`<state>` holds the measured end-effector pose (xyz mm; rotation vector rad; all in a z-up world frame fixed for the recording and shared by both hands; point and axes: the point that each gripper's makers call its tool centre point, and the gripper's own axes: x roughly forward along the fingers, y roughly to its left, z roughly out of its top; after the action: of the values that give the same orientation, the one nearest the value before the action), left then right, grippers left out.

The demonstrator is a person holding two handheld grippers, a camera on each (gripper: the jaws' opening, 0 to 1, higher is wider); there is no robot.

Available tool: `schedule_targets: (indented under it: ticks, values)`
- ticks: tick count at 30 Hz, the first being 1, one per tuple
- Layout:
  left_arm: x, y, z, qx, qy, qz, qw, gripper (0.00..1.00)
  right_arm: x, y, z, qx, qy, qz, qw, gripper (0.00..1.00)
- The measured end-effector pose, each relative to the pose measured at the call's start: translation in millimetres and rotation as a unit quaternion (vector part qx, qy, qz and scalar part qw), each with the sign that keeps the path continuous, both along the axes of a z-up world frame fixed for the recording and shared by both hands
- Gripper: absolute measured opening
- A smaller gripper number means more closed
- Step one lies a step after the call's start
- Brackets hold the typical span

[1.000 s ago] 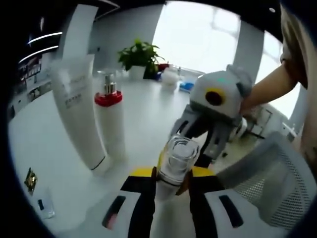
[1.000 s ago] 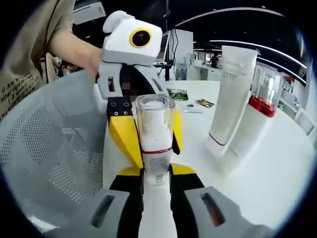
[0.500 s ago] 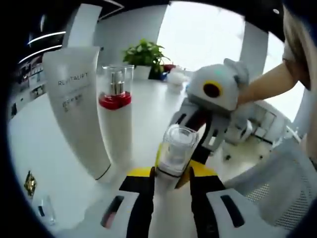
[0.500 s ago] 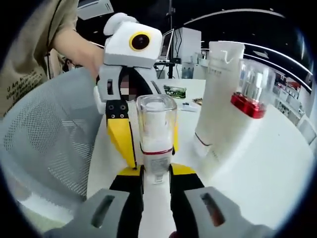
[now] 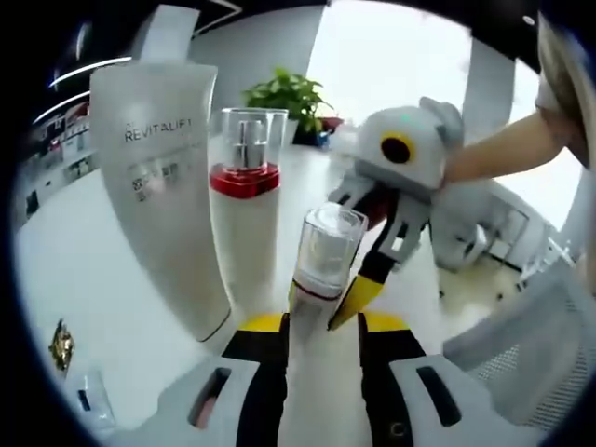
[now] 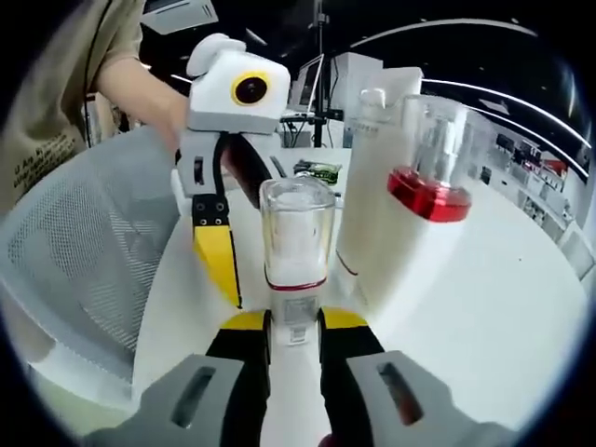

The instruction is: Arrange the skincare products in the storage area until every visible bottle or jar stands upright without overlapping.

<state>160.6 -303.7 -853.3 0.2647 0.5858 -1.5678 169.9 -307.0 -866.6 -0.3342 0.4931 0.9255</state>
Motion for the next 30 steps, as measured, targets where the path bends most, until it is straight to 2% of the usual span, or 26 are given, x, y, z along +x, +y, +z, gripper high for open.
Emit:
schedule_targets:
  ticks: [7,18,25,30]
  values:
    - [1.4,1,-4.1,0.003,0.002,0.002,1.0000,0.30,6,-1,0.3,-0.001,-0.002,0.002,1.0000,0.19]
    - [4.5,-2,-6.9,0.002,0.005,0.003,1.0000,0.29,15,-6,-0.8,-0.003,-0.002,0.007,1.0000,0.19]
    - [4.6,-2,-7.6,0.005,0.005,0.003,1.0000,0.29,15,-5,-2.0,0.004,0.011,0.002,0.9999,0.20]
    - [4.3,-3,-7.5,0.008,0.005,0.000,1.0000,0.30,12,-5,-2.6,0.005,0.023,-0.003,0.9997,0.25]
